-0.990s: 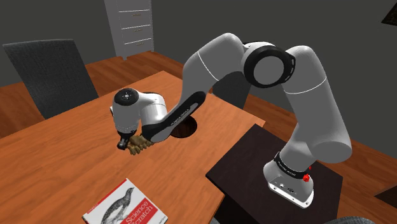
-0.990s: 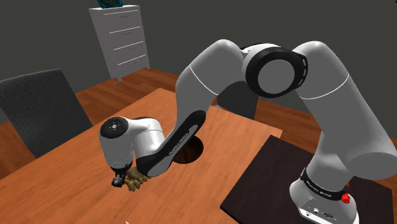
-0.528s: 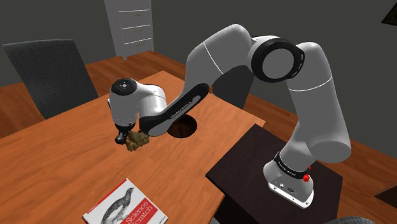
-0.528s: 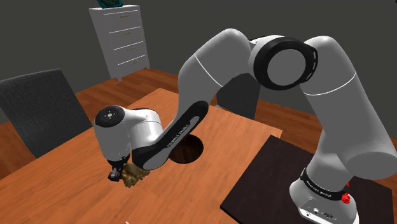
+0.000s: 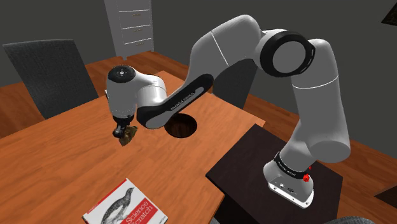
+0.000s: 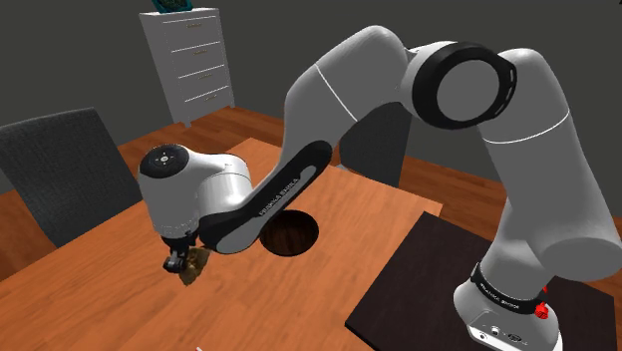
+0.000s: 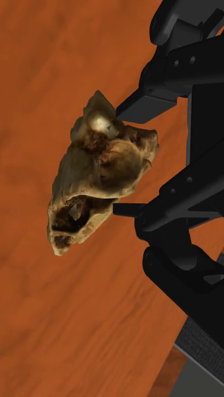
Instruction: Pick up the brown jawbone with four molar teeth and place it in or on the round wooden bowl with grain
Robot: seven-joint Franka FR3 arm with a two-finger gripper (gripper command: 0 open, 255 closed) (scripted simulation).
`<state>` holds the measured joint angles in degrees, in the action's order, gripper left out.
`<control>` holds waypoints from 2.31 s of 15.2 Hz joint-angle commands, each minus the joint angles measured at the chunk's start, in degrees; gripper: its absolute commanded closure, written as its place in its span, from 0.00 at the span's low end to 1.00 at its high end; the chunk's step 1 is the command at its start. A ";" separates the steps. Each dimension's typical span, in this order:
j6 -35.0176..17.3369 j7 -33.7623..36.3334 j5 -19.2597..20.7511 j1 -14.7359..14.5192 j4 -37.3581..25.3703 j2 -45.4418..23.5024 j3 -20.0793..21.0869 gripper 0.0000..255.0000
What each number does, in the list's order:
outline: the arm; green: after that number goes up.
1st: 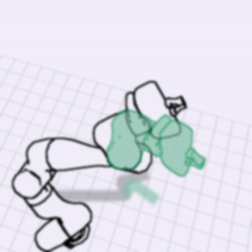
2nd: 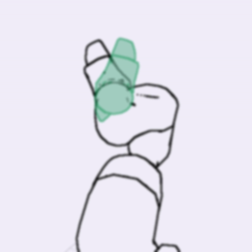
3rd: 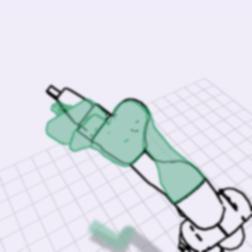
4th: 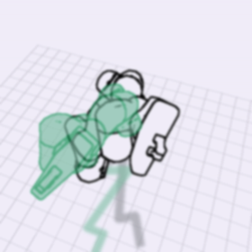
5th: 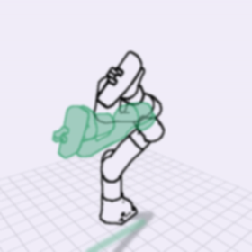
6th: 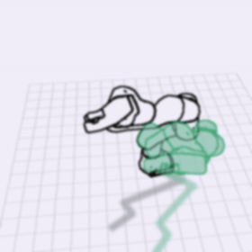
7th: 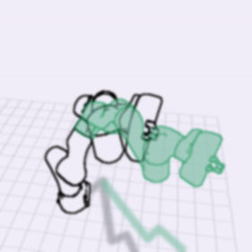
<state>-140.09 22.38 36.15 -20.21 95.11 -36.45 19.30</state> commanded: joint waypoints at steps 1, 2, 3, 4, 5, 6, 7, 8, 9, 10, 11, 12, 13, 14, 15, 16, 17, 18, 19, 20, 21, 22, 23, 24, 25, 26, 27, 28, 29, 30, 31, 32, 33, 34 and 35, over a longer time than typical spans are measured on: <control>1.01 -0.67 -0.66 0.28 -0.21 0.87 0.47 1.00; 1.47 -0.97 -0.98 0.41 -0.26 1.31 0.70 1.00; 1.95 -1.28 -1.30 0.55 -0.33 1.75 0.92 1.00; 2.42 -1.59 -1.62 0.68 -0.41 2.19 1.13 1.00; 2.68 -1.76 -1.79 0.75 -0.44 2.43 1.25 1.00; 1.52 -2.22 -2.02 2.01 2.27 4.23 1.39 1.00; 0.38 -2.76 -2.30 3.28 4.89 5.98 1.54 1.00; -0.72 -3.39 -2.62 4.55 7.41 7.70 1.68 1.00; -1.79 -4.11 -3.00 5.81 9.83 9.37 1.82 1.00; -2.83 -4.91 -3.43 7.08 12.17 11.01 1.96 1.00; -3.84 -5.81 -3.92 8.34 14.43 12.63 2.09 1.00; -4.83 -6.80 -4.47 9.61 16.62 14.21 2.21 1.00; -5.79 -7.89 -5.08 10.88 18.73 15.77 2.35 1.00; -6.72 -9.07 -5.76 12.16 20.78 17.30 2.48 1.00; -7.62 -10.36 -6.52 13.43 22.77 18.81 2.60 1.00; -8.50 -11.75 -7.36 14.70 24.70 20.30 2.70 1.00; -9.35 -13.26 -8.29 15.95 26.56 21.76 2.79 1.00; -10.17 -14.87 -9.30 17.21 28.37 23.21 2.88 1.00; -10.95 -16.60 -10.40 18.44 30.11 24.63 2.94 1.00; -11.70 -18.45 -11.59 19.67 31.80 26.03 2.99 1.00; -12.42 -20.41 -12.89 20.84 33.43 27.41 2.98 1.00; -13.22 -22.95 -14.58 22.24 35.33 29.05 2.94 1.00; -13.84 -22.27 -13.75 22.02 35.45 28.45 2.62 1.00; -14.44 -21.56 -12.89 21.86 35.54 27.84 2.35 1.00; -15.03 -20.84 -12.00 21.69 35.62 27.22 2.06 1.00; -15.62 -20.09 -11.09 21.50 35.69 26.58 1.75 1.00; -16.20 -19.33 -10.16 21.30 35.73 25.95 1.43 1.00; -16.77 -18.56 -9.23 21.06 35.76 25.30 1.06 1.00; -17.34 -17.78 -8.28 20.81 35.78 24.65 0.68 1.00; -17.89 -16.99 -7.33 20.53 35.77 24.00 0.26 1.00; -18.44 -16.18 -6.37 20.24 35.75 23.34 -0.18 1.00; -18.99 -15.37 -5.40 19.92 35.72 22.67 -0.64 1.00; -19.53 -14.56 -4.43 19.57 35.67 22.00 -1.14 1.00; -20.06 -13.74 -3.47 19.21 35.60 21.32 -1.65 1.00; -20.59 -12.91 -2.50 18.83 35.51 20.64 -2.19 1.00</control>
<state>-160.03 8.50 32.56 -0.97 130.49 -15.20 17.65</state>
